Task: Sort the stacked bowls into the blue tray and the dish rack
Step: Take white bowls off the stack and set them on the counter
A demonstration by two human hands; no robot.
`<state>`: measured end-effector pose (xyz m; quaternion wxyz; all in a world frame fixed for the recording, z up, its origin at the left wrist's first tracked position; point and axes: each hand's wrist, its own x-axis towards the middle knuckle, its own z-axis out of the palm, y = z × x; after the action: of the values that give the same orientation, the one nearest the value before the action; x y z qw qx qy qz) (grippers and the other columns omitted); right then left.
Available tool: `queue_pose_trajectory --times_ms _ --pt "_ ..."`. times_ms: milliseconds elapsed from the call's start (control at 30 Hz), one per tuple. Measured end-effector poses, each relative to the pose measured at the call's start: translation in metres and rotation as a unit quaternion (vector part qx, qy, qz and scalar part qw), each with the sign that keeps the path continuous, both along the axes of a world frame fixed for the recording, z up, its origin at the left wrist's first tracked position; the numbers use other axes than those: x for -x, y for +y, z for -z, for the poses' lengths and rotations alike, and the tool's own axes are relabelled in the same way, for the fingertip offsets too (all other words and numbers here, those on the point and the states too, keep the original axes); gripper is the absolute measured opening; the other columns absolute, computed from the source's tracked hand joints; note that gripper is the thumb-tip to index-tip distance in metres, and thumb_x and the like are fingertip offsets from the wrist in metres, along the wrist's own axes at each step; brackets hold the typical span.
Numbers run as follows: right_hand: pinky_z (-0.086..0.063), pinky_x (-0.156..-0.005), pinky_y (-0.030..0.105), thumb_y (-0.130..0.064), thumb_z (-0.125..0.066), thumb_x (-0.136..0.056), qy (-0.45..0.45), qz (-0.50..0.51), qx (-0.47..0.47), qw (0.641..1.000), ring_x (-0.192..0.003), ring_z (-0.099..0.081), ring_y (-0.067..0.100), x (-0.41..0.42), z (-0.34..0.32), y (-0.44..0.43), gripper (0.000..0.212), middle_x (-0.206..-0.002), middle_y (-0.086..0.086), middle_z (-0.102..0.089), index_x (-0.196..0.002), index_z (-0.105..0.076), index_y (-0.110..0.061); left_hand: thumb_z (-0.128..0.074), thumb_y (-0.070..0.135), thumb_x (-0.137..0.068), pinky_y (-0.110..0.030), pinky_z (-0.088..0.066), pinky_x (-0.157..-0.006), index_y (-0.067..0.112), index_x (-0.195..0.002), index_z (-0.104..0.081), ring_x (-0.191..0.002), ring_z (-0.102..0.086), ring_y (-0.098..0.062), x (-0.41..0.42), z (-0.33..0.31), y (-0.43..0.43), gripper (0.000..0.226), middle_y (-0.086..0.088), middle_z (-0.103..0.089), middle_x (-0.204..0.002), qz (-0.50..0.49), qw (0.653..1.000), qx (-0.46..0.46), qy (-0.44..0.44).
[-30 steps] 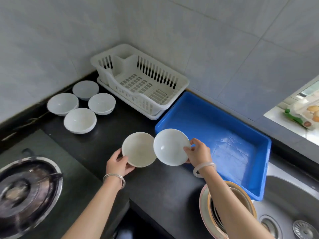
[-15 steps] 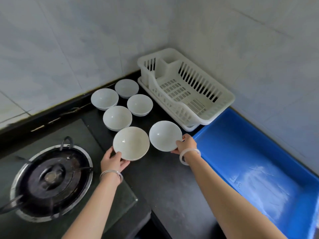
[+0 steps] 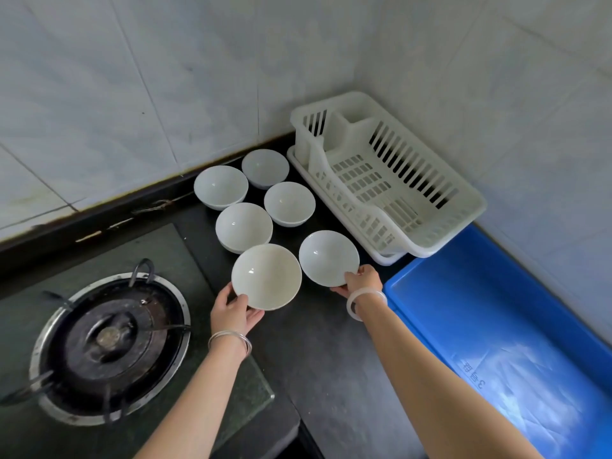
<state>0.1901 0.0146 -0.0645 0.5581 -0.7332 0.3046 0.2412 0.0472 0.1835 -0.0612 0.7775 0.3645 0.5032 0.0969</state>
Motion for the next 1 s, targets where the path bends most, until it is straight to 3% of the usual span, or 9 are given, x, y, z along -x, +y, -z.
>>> queue_pose_trajectory --times_ms 133,200,333,500,800,900,1000 --pt "-0.058 -0.053 0.033 -0.003 -0.052 -0.088 0.014 0.032 -0.06 0.998 -0.091 -0.065 0.035 0.002 0.001 0.0 0.032 -0.12 0.015 -0.054 -0.119 -0.048 -0.01 -0.041 0.001 -0.09 -0.038 -0.05 -0.08 0.021 -0.133 -0.044 -0.095 -0.061 -0.032 0.001 0.0 -0.002 0.048 -0.013 -0.057 -0.121 0.015 1.0 0.01 -0.015" --pt "-0.057 -0.055 0.031 -0.003 -0.05 -0.09 0.016 0.045 -0.097 0.994 -0.083 -0.067 0.031 0.007 0.004 -0.002 0.035 -0.122 0.02 -0.057 -0.125 -0.046 -0.008 -0.041 0.004 -0.092 -0.037 -0.049 -0.085 0.023 -0.135 -0.043 -0.1 -0.059 -0.031 0.002 0.0 -0.005 0.048 -0.01 -0.056 -0.123 0.018 0.999 0.013 -0.024" --pt "-0.057 -0.058 0.03 -0.004 -0.053 -0.09 0.017 0.067 -0.132 0.989 -0.077 -0.067 0.024 0.014 0.006 -0.002 0.047 -0.126 0.013 -0.056 -0.134 -0.043 -0.016 -0.041 0.006 -0.094 -0.037 -0.048 -0.087 0.023 -0.136 -0.043 -0.103 -0.058 -0.03 0.003 0.002 -0.01 0.046 -0.007 -0.054 -0.124 0.005 0.999 0.003 -0.036" --pt "-0.057 -0.06 0.03 -0.002 -0.052 -0.09 0.017 0.074 -0.162 0.984 -0.085 -0.066 0.028 0.01 -0.001 0.007 0.05 -0.131 0.015 -0.054 -0.137 -0.042 -0.016 -0.042 0.005 -0.094 -0.038 -0.048 -0.087 0.021 -0.134 -0.044 -0.103 -0.058 -0.031 0.002 0.003 -0.011 0.043 -0.007 -0.054 -0.122 -0.01 0.999 0.009 -0.044" --pt "-0.055 -0.059 0.029 0.001 -0.049 -0.092 0.0 0.073 -0.164 0.984 -0.08 -0.066 0.028 0.004 0.001 0.02 0.048 -0.127 0.018 -0.056 -0.137 -0.041 -0.013 -0.041 0.004 -0.094 -0.041 -0.049 -0.089 0.021 -0.134 -0.043 -0.1 -0.058 -0.031 0.0 0.003 -0.012 0.044 -0.007 -0.055 -0.12 -0.018 0.999 0.014 -0.035" --pt "-0.055 -0.055 0.028 -0.001 -0.049 -0.092 0.001 0.065 -0.162 0.985 -0.08 -0.066 0.028 0.003 0.0 0.018 0.048 -0.127 0.019 -0.056 -0.138 -0.04 -0.014 -0.041 0.004 -0.094 -0.041 -0.049 -0.089 0.021 -0.135 -0.043 -0.099 -0.059 -0.031 -0.001 0.003 -0.013 0.044 -0.006 -0.055 -0.118 -0.019 0.999 0.013 -0.032" --pt "-0.055 -0.06 0.029 -0.008 -0.048 -0.094 0.011 0.05 -0.169 0.984 -0.081 -0.067 0.025 0.005 -0.002 0.016 0.046 -0.127 0.018 -0.057 -0.139 -0.04 -0.017 -0.041 0.004 -0.094 -0.04 -0.049 -0.088 0.021 -0.135 -0.043 -0.098 -0.059 -0.03 -0.001 0.002 -0.014 0.044 -0.006 -0.055 -0.117 -0.016 0.999 0.009 -0.028"
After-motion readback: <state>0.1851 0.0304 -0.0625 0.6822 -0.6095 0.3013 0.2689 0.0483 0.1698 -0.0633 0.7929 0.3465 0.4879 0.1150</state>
